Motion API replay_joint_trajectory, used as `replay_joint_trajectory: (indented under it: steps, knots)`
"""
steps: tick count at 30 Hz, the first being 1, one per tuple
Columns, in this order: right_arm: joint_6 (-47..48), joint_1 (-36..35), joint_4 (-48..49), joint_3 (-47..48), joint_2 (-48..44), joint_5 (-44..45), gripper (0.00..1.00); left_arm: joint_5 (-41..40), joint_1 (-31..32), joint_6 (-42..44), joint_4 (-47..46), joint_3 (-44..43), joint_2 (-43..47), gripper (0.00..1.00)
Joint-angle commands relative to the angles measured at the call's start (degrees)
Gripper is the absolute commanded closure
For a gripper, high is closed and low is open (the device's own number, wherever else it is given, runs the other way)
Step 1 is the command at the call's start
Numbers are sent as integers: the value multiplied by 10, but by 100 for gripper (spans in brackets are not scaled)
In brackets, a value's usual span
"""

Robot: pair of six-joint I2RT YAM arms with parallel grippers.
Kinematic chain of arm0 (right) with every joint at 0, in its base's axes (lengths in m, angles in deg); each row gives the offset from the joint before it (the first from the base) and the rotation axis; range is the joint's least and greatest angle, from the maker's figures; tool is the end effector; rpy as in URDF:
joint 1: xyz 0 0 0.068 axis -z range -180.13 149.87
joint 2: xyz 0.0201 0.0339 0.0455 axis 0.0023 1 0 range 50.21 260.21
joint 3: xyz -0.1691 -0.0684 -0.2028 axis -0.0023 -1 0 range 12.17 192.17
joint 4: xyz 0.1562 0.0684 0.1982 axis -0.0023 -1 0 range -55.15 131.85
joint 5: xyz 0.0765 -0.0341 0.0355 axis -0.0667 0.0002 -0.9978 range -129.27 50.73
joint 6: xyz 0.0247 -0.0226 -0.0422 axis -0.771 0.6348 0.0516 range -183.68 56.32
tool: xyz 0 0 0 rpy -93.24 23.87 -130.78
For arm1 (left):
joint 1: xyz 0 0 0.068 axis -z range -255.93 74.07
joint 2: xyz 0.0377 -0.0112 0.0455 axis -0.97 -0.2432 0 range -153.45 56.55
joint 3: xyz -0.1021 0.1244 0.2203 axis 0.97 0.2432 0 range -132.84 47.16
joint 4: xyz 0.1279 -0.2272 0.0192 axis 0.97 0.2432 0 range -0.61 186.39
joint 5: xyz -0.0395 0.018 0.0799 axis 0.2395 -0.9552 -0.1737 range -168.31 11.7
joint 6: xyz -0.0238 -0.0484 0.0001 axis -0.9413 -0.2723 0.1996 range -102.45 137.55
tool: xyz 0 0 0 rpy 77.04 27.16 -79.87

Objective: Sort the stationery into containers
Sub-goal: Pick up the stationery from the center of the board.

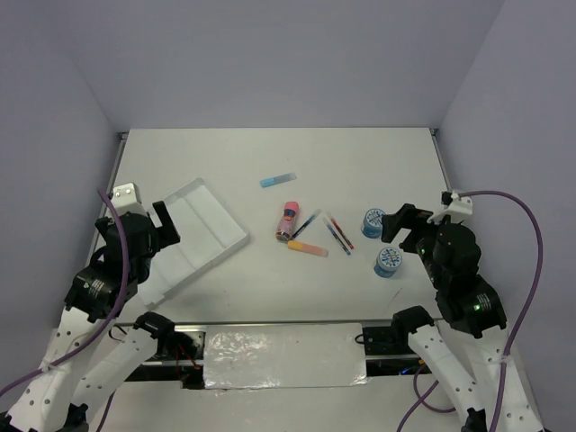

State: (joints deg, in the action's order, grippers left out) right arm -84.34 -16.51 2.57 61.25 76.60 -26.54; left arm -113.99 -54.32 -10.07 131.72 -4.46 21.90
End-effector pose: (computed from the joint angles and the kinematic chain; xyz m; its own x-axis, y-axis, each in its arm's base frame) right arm 0.0893 0.0180 0.3497 -0.2821 0.2759 -0.9189 0.0289 0.9598 0.2793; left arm 0.1124 -0.0222 0.3484 -0.2642 -0.3004 -0.9165 -0.3538 0.9142 -0.1976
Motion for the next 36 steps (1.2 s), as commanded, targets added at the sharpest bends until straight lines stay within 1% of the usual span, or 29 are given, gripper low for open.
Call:
replay_joint_trajectory:
  steps: [1, 5, 8, 9, 10, 11, 12, 15, 16, 17, 18, 20, 21, 23, 27, 32, 34, 36]
  knots:
    - [-11, -4, -1, 14, -6, 25, 0, 2, 3, -3, -18, -5, 5, 1]
    - [-21, -5, 19, -11, -7, 3, 0, 5, 3, -2, -19, -5, 3, 1]
    - [-31, -5, 19, -28, 29, 15, 0, 6, 3, -2, -19, -5, 3, 1]
    - [-37, -4, 10, -26, 71, 29, 0, 7, 3, -2, -20, -4, 4, 1]
    - [-39, -4, -5, -24, 92, 52, 0, 8, 3, -2, -20, -4, 3, 1]
    - [-39, -4, -5, -20, 114, 55, 0, 10, 2, -1, -21, -4, 2, 1]
    - [-40, -4, -6, -16, 158, 55, 0, 11, 2, 0, -22, -3, 3, 1]
    - [-31, 1, 31, -5, 241, 40, 0, 16, 3, 2, -22, -3, 2, 1]
    - [-30, 6, 50, 6, 289, 34, 0, 17, 3, 1, -22, -3, 2, 1]
    - [-29, 10, 50, 11, 312, 31, 0, 17, 3, 1, -23, -3, 3, 1]
    - [-25, 12, 70, 18, 335, 26, 0, 18, 2, 3, -23, -2, 4, 1]
    - [-23, 21, 80, 42, 381, 31, 0, 19, 4, 3, -25, -1, 6, 1]
    - [-24, 25, 80, 51, 422, 40, 0, 22, 5, 4, -25, -1, 6, 1]
    - [-18, 38, 88, 64, 463, 37, 0, 23, 8, 4, -25, 0, 6, 1]
    - [0, 60, 129, 58, 495, 15, 0, 25, 19, 5, -27, 0, 4, 1]
    - [14, 81, 141, 61, 547, -8, 0, 28, 19, 6, -29, 0, -2, 1]
    - [24, 86, 156, 57, 558, -36, 1, 29, 19, 6, -28, 0, -3, 1]
    - [25, 89, 161, 59, 579, -39, 2, 30, 19, 7, -29, 1, -3, 1]
